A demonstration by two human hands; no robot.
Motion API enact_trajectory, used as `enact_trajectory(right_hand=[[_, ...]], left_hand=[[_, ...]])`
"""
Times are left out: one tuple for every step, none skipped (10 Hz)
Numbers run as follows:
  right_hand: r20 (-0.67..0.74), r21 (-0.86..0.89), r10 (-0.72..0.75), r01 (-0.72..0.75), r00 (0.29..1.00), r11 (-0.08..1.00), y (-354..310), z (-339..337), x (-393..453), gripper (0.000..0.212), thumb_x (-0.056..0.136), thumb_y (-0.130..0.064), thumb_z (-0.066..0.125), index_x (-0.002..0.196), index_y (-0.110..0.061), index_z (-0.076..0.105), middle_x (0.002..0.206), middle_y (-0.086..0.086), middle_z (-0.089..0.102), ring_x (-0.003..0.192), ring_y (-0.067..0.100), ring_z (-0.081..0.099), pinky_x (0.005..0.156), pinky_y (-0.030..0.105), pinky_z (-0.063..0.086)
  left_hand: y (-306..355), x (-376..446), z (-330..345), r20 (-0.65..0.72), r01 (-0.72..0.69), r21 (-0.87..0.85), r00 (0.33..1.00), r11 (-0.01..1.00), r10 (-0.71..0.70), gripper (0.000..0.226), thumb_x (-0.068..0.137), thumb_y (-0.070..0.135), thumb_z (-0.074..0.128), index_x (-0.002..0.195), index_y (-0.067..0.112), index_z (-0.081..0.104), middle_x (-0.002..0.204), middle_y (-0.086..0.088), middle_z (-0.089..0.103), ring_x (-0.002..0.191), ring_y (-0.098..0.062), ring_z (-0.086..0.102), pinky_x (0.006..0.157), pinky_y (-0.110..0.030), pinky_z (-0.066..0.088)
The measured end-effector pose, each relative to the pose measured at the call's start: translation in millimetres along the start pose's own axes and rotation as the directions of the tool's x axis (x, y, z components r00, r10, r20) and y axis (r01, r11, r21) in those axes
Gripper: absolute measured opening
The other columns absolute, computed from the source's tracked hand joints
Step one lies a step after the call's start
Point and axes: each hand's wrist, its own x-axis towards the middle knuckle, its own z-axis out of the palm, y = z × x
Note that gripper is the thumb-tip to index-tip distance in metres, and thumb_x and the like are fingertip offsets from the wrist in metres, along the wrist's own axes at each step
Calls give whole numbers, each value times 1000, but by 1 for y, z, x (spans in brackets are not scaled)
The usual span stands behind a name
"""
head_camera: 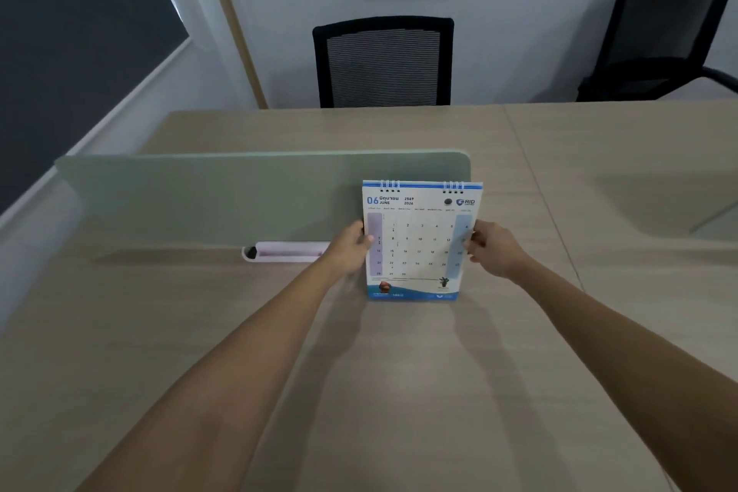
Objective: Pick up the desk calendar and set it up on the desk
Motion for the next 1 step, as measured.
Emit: enact_trajectory(right_hand=[[-5,-68,7,-7,1000,998,-15,-5,-15,35,91,-18,51,125,-9,52,123,15,64,109,34,60,95,45,49]], left_hand=[[-1,-11,-2,-26,16,64,1000,998,-14,51,94,18,48,143,16,31,150,-3,41,133,-27,45,111,-45,38]])
